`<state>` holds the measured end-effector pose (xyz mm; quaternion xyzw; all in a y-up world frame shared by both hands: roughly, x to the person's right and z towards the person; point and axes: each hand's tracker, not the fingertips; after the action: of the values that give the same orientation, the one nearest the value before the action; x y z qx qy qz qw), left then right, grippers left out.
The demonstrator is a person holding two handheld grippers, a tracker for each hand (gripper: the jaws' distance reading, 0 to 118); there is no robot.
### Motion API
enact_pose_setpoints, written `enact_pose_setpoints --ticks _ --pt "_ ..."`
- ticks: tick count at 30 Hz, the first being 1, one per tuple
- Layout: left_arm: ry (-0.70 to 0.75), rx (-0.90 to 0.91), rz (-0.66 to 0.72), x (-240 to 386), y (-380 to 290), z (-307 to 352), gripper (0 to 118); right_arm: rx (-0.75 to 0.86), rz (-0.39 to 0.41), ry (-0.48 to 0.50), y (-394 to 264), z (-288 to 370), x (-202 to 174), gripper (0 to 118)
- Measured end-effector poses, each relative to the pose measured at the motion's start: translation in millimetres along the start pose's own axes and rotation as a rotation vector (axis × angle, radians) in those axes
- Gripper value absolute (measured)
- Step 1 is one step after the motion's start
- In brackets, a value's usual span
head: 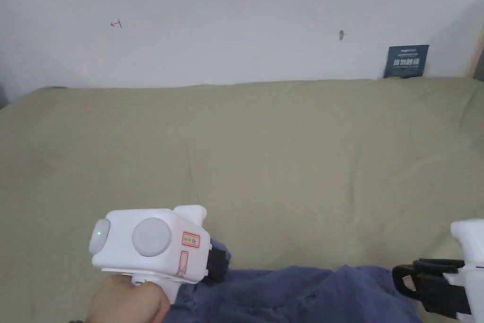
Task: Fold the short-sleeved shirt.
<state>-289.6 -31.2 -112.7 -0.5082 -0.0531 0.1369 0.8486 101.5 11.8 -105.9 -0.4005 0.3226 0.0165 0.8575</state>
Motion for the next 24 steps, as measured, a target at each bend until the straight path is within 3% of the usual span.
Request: enact_pose_setpoints --ticks 2,3,5,6,8,10,11,13,14,16,20,24 --pt "0.023 -0.015 -0.019 8.7 -0.9 -7.9 10 0.003 -0.008 -0.004 -2.5 3.2 3.7 0" --pt "0.018 -0.013 -0.014 7.4 -1.0 -9.5 37 0.002 -0.011 -0.004 -4.0 4.1 8.4 0" --pt "0.007 -0.006 -0.001 2.0 -5.1 -7.2 115 0.001 -0.012 -0.005 -6.4 6.5 11.2 0" --pt "-0.078 0.097 0.006 -0.8 -8.6 8.9 115 -0.001 -0.012 -0.003 -7.2 7.2 12.0 0" --pt "-0.184 0.095 0.062 -17.5 -10.8 29.5 115 -0.009 -0.007 -0.002 -7.5 7.1 11.5 0" --pt "-0.368 0.147 0.146 -41.4 -25.5 52.5 111 -0.018 -0.003 -0.005 -6.1 3.0 9.2 0" --pt "-0.405 0.166 0.158 -51.5 -30.1 62.5 100 -0.018 0.001 -0.007 -5.6 1.1 7.1 0" --pt "-0.339 0.256 0.134 -68.5 -39.2 80.0 0 -0.015 0.008 0.004 -4.1 -2.3 0.7 0" --pt "-0.197 0.29 0.071 -62.5 -49.9 82.4 0 -0.013 0.012 0.016 -3.6 -3.9 -2.9 0" --pt "-0.149 0.306 0.103 -76.9 -51.6 79.2 0 -0.014 0.021 0.038 -3.6 -9.4 -7.3 0" --pt "-0.281 0.328 0.239 -116.6 -61.3 39.8 0 -0.015 0.048 0.073 -6.7 -9.4 -22.2 0" --pt "-0.337 0.322 0.31 -92.3 -78.1 -6.8 0 -0.013 0.057 0.086 -12.2 -0.1 -25.3 0"
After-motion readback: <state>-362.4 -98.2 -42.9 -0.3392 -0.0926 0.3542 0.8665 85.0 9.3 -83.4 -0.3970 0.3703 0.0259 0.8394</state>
